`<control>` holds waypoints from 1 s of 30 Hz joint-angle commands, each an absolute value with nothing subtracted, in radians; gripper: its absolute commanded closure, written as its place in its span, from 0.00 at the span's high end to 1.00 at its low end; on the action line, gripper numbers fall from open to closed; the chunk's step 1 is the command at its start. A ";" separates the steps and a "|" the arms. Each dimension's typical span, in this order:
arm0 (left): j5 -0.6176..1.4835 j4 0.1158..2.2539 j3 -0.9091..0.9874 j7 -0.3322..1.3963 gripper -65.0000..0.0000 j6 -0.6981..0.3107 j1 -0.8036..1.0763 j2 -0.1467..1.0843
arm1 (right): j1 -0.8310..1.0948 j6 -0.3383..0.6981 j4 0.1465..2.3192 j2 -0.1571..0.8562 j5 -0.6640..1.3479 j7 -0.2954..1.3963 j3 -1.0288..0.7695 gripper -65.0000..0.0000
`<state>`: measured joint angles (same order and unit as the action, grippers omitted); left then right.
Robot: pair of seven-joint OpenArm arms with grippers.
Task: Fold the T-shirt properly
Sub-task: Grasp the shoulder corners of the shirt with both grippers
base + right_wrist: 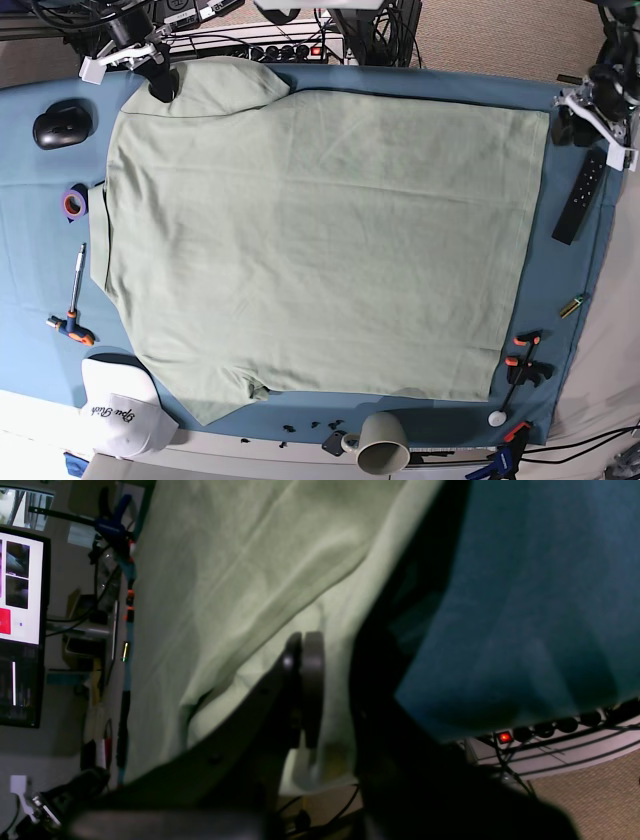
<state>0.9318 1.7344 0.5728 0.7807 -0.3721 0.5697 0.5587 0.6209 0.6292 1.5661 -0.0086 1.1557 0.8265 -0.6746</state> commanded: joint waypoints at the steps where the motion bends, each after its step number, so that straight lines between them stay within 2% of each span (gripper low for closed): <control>1: 0.971 1.718 0.585 0.781 0.44 -0.397 0.567 0.593 | 0.636 0.611 1.569 -0.006 1.100 0.867 -0.675 0.00; 7: 1.026 1.639 0.558 0.802 0.44 -0.417 0.566 0.615 | 0.631 0.611 1.569 -0.006 1.090 0.865 -0.675 0.00; 15: 1.002 1.636 0.424 0.788 0.44 -0.421 0.561 0.609 | 0.631 0.611 1.569 -0.006 1.079 0.865 -0.675 0.00; 23: 1.001 1.636 0.421 0.793 0.43 -0.421 0.557 0.598 | 0.631 0.611 1.569 -0.006 1.080 0.864 -0.675 0.00; 27: 1.016 1.636 0.421 0.797 0.37 -0.448 0.557 0.598 | 0.632 0.611 1.569 -0.006 1.080 0.864 -0.675 0.00; 30: 1.026 1.636 0.421 0.803 0.37 -0.447 0.557 0.598 | 0.632 0.611 1.569 -0.006 1.080 0.864 -0.675 0.00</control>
<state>1.0336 1.6341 0.4206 0.7719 -0.4461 0.5488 0.5880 0.6186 0.6296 1.5661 -0.0086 1.1481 0.8261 -0.6746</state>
